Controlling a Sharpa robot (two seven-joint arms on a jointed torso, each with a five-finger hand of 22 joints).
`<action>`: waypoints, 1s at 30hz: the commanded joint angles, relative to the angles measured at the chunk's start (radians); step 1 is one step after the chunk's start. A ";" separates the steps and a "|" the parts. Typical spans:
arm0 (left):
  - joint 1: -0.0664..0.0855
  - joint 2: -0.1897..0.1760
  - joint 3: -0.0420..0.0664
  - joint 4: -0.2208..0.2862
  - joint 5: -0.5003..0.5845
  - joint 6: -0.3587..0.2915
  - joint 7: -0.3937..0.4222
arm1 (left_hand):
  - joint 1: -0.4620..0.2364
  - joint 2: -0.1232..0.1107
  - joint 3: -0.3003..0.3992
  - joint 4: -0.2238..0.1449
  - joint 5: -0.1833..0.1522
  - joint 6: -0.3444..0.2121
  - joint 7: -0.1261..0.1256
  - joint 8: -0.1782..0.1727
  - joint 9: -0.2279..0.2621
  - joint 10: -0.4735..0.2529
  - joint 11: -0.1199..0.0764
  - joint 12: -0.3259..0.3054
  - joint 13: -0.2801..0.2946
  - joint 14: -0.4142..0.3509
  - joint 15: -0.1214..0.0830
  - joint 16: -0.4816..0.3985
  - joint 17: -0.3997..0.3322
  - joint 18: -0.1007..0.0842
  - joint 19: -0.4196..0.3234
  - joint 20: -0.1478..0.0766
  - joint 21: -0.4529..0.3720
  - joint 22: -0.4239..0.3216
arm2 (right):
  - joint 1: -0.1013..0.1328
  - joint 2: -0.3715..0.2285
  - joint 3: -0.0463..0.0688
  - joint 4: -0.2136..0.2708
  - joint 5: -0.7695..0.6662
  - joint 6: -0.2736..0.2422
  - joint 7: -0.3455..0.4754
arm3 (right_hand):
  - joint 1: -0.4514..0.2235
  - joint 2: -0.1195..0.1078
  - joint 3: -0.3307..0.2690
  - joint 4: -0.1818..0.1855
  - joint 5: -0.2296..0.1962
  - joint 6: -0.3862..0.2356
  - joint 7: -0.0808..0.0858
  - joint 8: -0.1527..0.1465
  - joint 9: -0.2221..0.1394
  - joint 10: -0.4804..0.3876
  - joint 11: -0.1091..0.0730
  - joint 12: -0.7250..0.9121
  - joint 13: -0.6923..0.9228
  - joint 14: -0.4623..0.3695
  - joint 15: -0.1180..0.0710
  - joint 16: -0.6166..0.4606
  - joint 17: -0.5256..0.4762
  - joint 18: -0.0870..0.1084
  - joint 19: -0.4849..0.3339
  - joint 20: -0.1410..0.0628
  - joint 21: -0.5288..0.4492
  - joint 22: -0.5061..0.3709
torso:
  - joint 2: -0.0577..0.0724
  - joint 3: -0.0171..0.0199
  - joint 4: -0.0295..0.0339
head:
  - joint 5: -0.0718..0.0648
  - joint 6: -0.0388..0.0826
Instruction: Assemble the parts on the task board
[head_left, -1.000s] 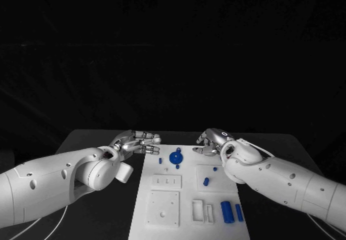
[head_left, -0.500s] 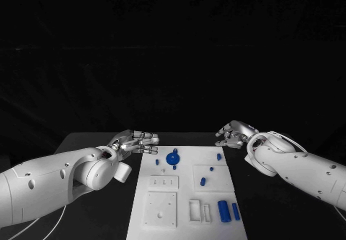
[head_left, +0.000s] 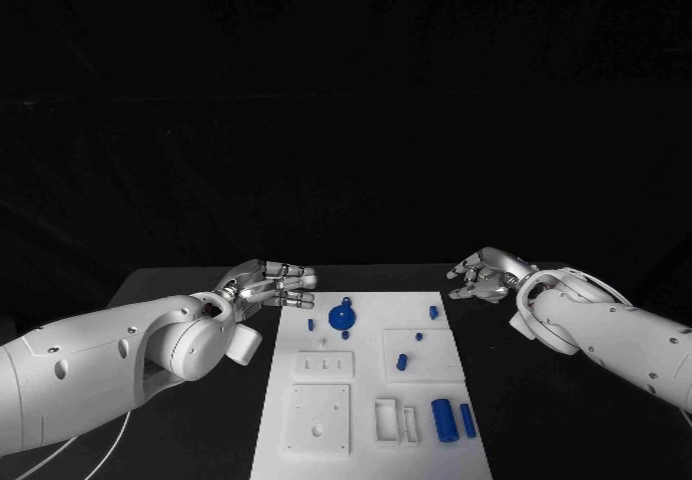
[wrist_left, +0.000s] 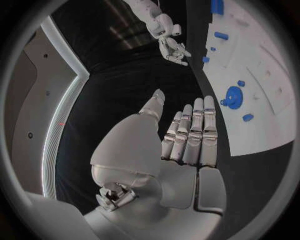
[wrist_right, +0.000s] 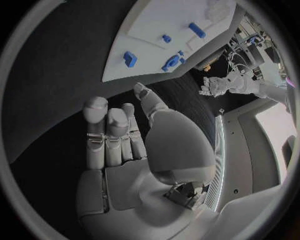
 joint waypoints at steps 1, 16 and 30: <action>-0.001 0.002 0.000 0.001 -0.005 0.022 0.017 | 0.008 0.001 0.000 -0.007 0.000 -0.001 0.000 0.002 0.001 -0.001 0.001 0.005 0.001 -0.002 0.000 -0.005 -0.001 -0.018 -0.005 -0.003 0.004 0.000 | -0.010 0.011 0.000 -0.025 0.053 0.036 0.060 | 0.010 0.009 -0.011 -0.001 0.001 -0.036 -0.001 0.003 -0.002 0.001 -0.005 -0.007 -0.001 -0.003 -0.006 -0.003 0.001 -0.008 0.043 -0.008 -0.009 0.032 | 0.000 0.0005 0.0029 | 0.000 0.001; -0.011 0.005 0.000 -0.005 -0.007 0.031 0.020 | 0.015 -0.002 0.002 -0.016 0.000 -0.001 0.000 0.002 0.001 -0.004 0.001 0.005 0.002 -0.008 0.001 -0.004 -0.001 -0.017 -0.007 -0.002 0.003 0.000 | -0.057 0.065 0.000 -0.119 0.068 0.070 0.089 | 0.030 0.010 0.003 -0.027 0.038 -0.079 -0.020 0.001 -0.003 -0.001 -0.020 -0.015 0.001 -0.003 -0.017 -0.004 0.008 -0.020 0.045 -0.020 -0.024 0.055 | 0.005 0.0053 0.0164 | -0.005 -0.008; -0.014 0.006 0.000 -0.008 -0.012 0.032 0.016 | 0.014 0.000 0.003 -0.025 0.000 -0.006 0.001 0.002 0.001 -0.006 0.003 0.005 0.002 -0.008 0.001 -0.004 0.000 -0.015 -0.007 -0.001 0.004 0.001 | -0.078 0.082 0.000 -0.135 0.051 0.088 0.091 | 0.021 0.014 0.049 -0.066 0.058 -0.050 -0.013 0.002 -0.002 0.000 -0.017 -0.017 0.002 -0.002 -0.015 -0.004 0.011 -0.018 0.048 -0.018 -0.028 0.070 | 0.006 0.0067 0.0157 | -0.004 -0.013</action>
